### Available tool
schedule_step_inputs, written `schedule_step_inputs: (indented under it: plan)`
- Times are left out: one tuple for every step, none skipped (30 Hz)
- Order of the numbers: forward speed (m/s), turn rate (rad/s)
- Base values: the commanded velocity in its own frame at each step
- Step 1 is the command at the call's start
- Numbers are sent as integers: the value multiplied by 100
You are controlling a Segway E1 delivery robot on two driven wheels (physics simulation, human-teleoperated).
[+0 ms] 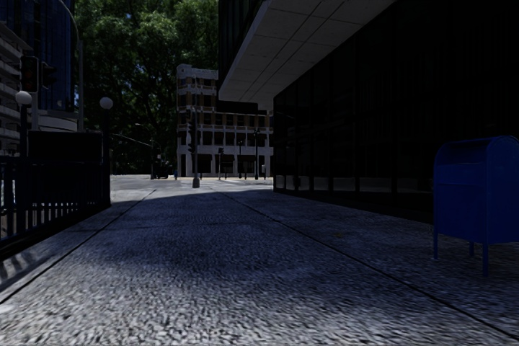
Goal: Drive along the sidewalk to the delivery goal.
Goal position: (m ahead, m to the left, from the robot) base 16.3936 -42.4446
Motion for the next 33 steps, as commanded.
schedule_step_inputs:
  plan:
    - [184,49]
    - [184,51]
    - [184,51]
    - [184,52]
    - [184,49]
    - [184,44]
    - [184,44]
    - [184,42]
    - [184,40]
    - [184,32]
    - [184,32]
    - [184,0]
    - [184,0]
    - [184,0]
    - [184,0]
    - [184,0]
    - [184,0]
    - [184,2]
    - [184,2]
    - [184,20]
    - [184,35]
    - [184,38]
    - [184,38]
    - [184,34]
    - [184,11]
    - [184,0]
    - [184,0]
    - [185,0]
    - [185,0]
    - [185,0]
    - [185,0]
    - [185,0]
    - [185,0]
